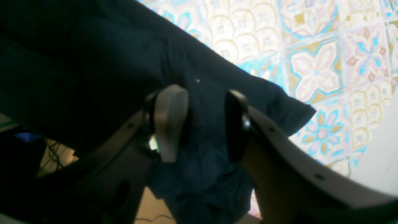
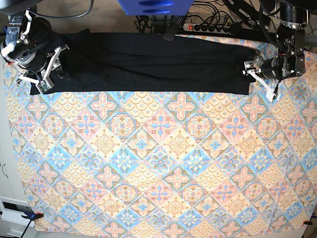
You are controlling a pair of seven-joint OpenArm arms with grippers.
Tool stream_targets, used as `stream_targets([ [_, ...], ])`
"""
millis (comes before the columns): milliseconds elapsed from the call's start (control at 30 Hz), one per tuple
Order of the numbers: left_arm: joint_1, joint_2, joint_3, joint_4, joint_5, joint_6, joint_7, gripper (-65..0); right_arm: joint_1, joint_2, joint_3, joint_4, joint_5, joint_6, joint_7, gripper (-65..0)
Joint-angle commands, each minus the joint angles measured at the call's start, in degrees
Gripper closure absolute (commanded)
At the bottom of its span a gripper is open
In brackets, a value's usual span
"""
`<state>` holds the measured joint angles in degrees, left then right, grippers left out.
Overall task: Fold the T-shirt properly
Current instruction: 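Grasp both ends of the folded black strip with both grippers, then carry the strip end with the left gripper toward the right gripper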
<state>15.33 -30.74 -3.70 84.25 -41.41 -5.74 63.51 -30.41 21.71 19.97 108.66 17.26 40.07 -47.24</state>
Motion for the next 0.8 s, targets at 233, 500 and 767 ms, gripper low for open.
stream_targets([
  [233,0.45,1.07,4.01,3.01,-4.70,-0.64,0.19,-47.9,0.04,0.22,0.39,0.92,0.72,-0.07,0.87,-24.0],
  [500,0.80,1.16,3.92,5.91,-7.34,-0.64,0.19,-26.5,0.04,0.22,0.39,1.01,0.72,-0.07,0.87,-24.0],
  [767,1.15,0.98,-0.21,5.64,-6.72,-0.28,-8.08,0.0,-0.05,0.13,0.56,1.01,0.72,-0.07,0.87,-24.0],
])
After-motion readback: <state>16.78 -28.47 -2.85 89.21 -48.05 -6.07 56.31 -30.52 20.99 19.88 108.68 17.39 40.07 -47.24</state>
